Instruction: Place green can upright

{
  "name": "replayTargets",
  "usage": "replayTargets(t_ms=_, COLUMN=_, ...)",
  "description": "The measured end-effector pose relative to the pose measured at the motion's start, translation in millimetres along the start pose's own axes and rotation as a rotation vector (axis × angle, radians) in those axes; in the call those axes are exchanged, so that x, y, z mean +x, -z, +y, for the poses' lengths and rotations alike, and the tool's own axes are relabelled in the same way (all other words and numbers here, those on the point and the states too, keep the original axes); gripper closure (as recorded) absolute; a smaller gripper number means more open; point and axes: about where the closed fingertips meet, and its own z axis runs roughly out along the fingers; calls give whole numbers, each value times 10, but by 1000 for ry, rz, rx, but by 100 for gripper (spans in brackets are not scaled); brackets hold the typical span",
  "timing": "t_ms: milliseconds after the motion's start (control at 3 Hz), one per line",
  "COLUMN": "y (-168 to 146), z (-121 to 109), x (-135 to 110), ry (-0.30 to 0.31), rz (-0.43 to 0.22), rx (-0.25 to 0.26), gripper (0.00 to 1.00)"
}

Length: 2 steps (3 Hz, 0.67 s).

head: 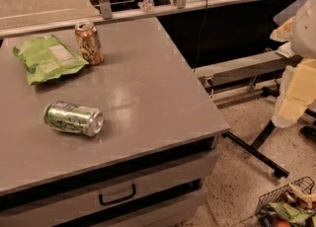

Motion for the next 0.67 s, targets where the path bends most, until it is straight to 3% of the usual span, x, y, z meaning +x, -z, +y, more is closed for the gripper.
replayTargets(t_ms=333, y=0, z=0, x=0, ry=0, rz=0, rx=0, gripper=0)
replayTargets(t_ms=667, y=-132, z=-29, x=-327, ry=-53, rz=-44, rx=-21, gripper=0)
